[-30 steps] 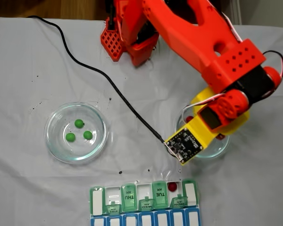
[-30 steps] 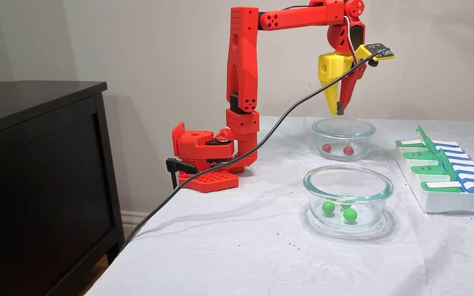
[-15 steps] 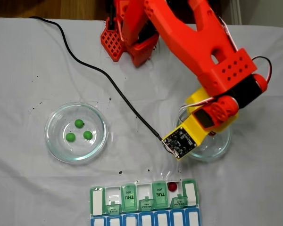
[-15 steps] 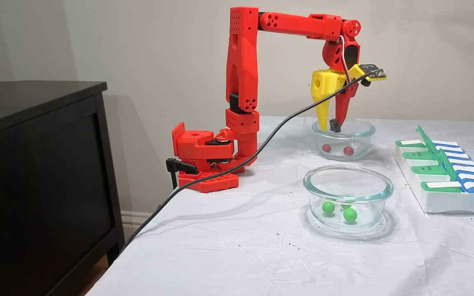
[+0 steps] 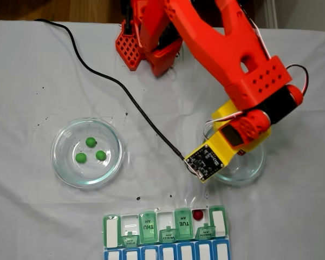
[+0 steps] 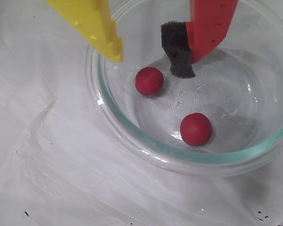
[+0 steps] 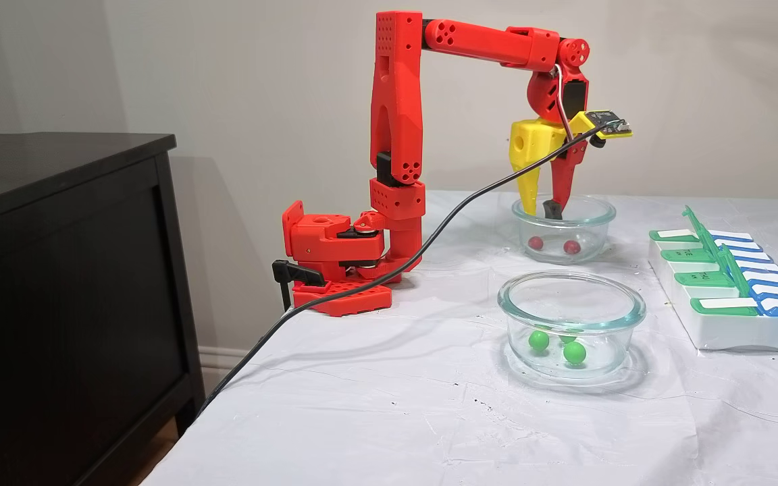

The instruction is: Sort medicines into box.

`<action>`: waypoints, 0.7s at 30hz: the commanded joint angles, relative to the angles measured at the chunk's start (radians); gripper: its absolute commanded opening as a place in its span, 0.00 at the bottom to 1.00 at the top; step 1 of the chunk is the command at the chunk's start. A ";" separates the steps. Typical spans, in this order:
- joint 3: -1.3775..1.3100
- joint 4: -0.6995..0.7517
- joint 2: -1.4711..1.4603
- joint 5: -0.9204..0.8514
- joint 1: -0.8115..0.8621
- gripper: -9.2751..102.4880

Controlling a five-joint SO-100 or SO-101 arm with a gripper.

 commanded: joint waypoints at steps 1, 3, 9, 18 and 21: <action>0.009 -0.015 -0.014 0.006 -0.021 0.24; 0.009 -0.017 -0.032 0.006 -0.023 0.24; 0.002 -0.031 -0.072 0.012 -0.026 0.25; -0.008 -0.038 -0.089 0.020 -0.034 0.25; -0.003 -0.044 -0.097 0.021 -0.037 0.25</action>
